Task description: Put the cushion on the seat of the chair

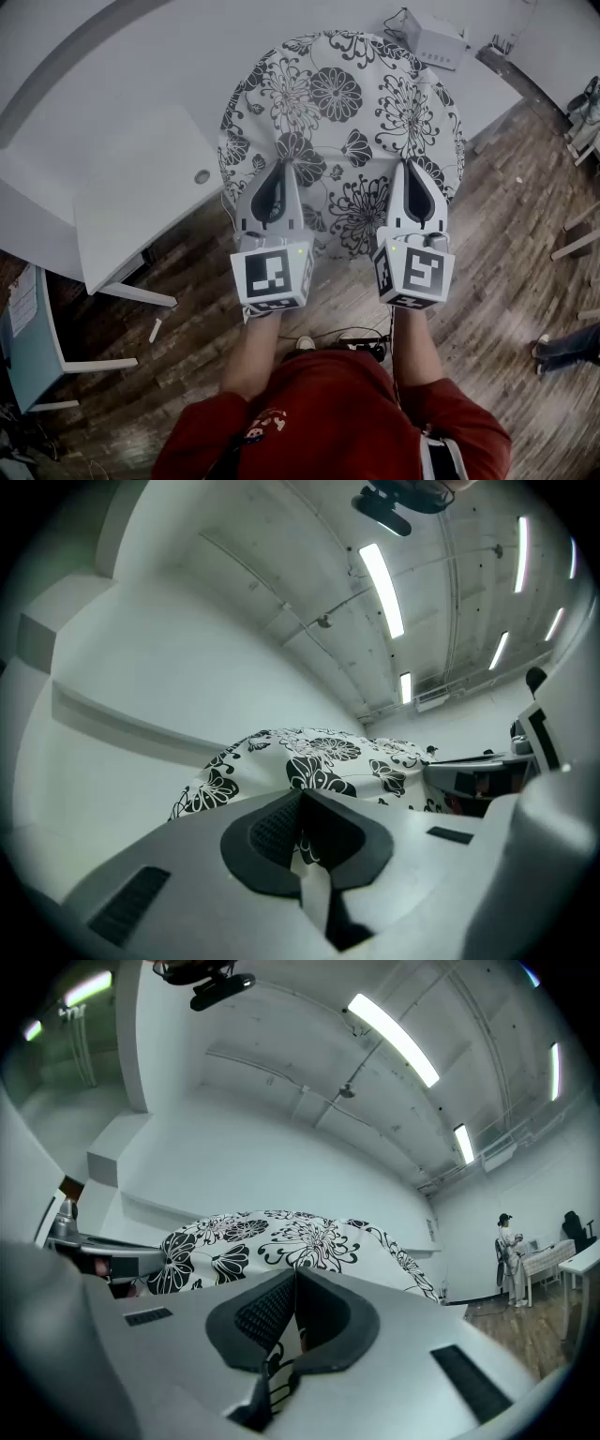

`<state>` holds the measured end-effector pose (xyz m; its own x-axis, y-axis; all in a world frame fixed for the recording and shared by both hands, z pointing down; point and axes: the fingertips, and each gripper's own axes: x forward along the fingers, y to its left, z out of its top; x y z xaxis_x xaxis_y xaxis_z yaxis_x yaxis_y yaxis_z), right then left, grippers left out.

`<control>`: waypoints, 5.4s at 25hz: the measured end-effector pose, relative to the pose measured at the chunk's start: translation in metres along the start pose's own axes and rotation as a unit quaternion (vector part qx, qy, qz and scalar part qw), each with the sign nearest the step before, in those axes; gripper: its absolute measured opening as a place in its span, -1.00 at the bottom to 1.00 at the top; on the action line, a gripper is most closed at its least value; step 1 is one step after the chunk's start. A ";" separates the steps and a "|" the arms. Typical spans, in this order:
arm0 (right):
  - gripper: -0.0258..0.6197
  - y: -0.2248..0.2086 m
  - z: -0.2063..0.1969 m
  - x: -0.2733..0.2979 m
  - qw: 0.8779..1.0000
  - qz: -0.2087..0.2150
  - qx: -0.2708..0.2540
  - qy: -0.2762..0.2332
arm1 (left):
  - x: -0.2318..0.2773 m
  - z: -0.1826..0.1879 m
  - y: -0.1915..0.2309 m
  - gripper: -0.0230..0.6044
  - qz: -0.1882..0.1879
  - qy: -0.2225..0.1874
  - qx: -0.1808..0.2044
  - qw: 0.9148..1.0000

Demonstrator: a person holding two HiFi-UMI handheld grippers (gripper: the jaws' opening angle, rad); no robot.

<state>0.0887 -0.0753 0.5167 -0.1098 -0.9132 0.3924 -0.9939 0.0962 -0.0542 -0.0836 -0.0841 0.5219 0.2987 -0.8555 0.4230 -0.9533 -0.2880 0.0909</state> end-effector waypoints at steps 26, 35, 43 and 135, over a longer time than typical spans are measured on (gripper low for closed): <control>-0.83 0.002 0.006 0.001 0.999 0.021 0.017 0.027 | -0.003 0.010 0.001 -0.84 0.020 0.025 -0.011 0.999; -0.83 0.002 0.006 0.000 0.999 0.028 0.012 0.024 | -0.005 0.013 0.000 -0.84 0.029 0.018 -0.009 0.999; -0.83 -0.001 0.000 0.002 0.999 0.034 0.009 0.012 | -0.007 0.013 -0.004 -0.84 0.034 0.001 -0.004 0.999; -0.83 -0.002 -0.011 0.008 0.998 0.034 -0.006 0.050 | -0.005 0.005 -0.004 -0.84 0.054 0.029 -0.007 0.998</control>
<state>0.0894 -0.0784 0.5295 -0.1763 -0.8607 0.4776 -0.9842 0.1614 -0.0724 -0.0814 -0.0814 0.5152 0.1918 -0.8542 0.4832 -0.9804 -0.1889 0.0553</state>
